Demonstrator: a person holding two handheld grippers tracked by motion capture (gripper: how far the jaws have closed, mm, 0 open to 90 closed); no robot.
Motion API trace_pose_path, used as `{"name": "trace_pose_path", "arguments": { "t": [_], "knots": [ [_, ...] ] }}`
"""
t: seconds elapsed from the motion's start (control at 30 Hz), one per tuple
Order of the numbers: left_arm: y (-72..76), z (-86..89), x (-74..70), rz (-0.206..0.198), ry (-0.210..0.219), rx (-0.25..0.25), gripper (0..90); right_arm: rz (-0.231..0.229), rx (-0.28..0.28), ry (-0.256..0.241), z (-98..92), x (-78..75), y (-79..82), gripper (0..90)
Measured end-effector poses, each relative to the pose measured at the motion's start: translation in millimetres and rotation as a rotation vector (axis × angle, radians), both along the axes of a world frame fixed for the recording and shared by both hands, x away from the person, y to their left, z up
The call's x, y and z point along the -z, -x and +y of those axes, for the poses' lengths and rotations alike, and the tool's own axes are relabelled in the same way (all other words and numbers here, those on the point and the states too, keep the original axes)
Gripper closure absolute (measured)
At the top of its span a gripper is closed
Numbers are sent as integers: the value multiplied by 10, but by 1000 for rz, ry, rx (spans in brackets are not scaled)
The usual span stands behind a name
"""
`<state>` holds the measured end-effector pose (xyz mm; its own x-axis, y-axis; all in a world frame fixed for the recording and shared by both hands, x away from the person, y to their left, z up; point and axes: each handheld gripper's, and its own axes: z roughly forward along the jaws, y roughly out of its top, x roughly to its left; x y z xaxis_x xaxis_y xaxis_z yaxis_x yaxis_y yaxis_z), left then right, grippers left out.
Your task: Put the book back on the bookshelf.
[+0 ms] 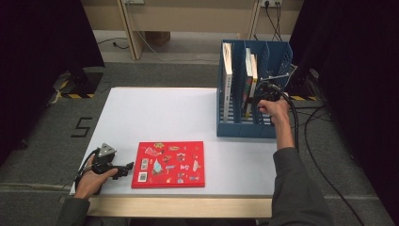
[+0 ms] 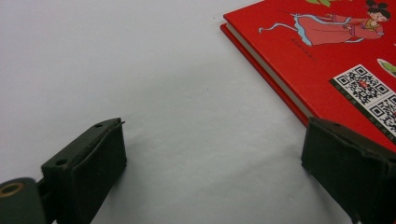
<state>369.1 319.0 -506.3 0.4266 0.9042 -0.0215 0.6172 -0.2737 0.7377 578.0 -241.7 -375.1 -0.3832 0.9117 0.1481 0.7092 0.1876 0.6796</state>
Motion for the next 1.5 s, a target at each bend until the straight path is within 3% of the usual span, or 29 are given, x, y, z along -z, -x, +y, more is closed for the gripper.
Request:
{"name": "trace_pose_path", "arguments": {
  "t": [0.1,0.2,0.43,0.6,0.77,0.97,1.5],
  "knots": [
    [0,-1,0,0,0,0,54,-6,-11,-33,12,11,-6,666],
    [0,0,0,0,0,0,54,-7,-23,-9,35,10,-15,668],
    [0,-1,0,0,0,0,54,-19,-29,-26,16,-6,1,656],
    [0,0,0,0,0,0,54,-10,-29,-8,15,-9,7,619],
    [1,-1,0,0,-1,0,54,-4,-23,48,-14,1,63,566],
    [0,0,0,0,0,0,54,5,-24,63,-39,51,108,541],
    [1,0,0,-1,0,0,54,-52,-52,-13,-60,-101,518,413]
  ]
}}
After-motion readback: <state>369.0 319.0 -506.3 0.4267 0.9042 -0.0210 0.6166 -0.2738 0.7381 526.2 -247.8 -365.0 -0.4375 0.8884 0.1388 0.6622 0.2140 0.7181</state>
